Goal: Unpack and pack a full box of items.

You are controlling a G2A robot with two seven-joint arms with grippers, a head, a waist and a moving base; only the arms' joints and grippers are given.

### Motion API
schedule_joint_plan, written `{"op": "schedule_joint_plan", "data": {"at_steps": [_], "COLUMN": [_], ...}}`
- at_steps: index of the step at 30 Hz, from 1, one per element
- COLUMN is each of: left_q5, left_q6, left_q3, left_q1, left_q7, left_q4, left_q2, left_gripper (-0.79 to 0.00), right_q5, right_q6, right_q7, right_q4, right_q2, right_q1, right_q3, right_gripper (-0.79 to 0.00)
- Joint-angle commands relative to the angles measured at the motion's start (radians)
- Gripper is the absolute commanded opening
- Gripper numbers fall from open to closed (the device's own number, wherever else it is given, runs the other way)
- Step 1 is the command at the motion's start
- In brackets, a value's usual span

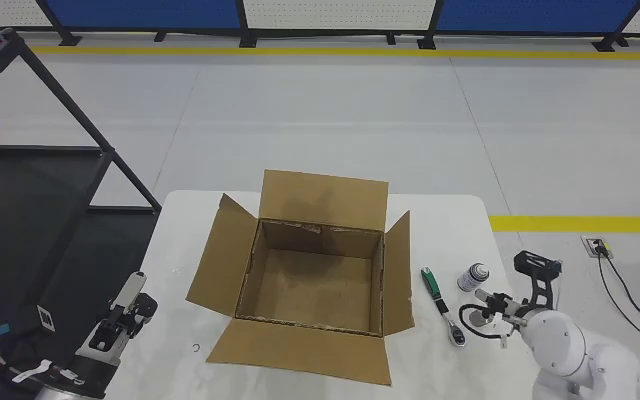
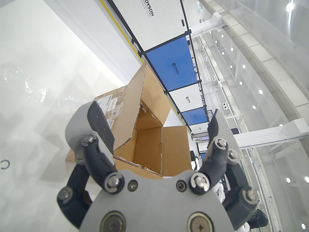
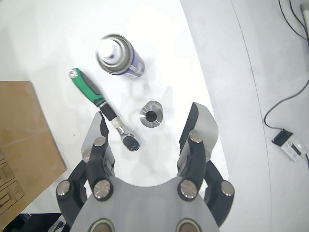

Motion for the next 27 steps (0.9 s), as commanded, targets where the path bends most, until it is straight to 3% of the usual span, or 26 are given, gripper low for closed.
{"op": "schedule_joint_plan", "data": {"at_steps": [1, 5, 9, 14, 27], "left_q5": [0.0, 0.0, 0.0, 0.0, 0.0], "left_q6": [0.0, 0.0, 0.0, 0.0, 0.0], "left_q3": [0.0, 0.0, 0.0, 0.0, 0.0], "left_q1": [0.0, 0.0, 0.0, 0.0, 0.0], "left_q7": [0.0, 0.0, 0.0, 0.0, 0.0], "left_q4": [0.0, 0.0, 0.0, 0.0, 0.0], "left_q2": [0.0, 0.0, 0.0, 0.0, 0.0], "left_gripper": [0.0, 0.0, 0.0, 0.0, 0.0], "right_q5": [0.083, 0.281, 0.374, 0.377, 0.377], "right_q6": [-0.034, -0.128, -0.182, -0.187, -0.187], "right_q7": [-0.04, -0.098, -0.135, -0.131, -0.131], "right_q4": [-0.081, -0.182, -0.254, -0.315, -0.315], "right_q2": [0.001, 0.004, 0.011, 0.02, 0.02], "right_q1": [-0.044, -0.111, -0.14, -0.139, -0.139], "right_q3": [0.013, 0.045, 0.051, 0.011, 0.011], "right_gripper": [0.0, 0.0, 0.0, 0.0, 0.0]}}
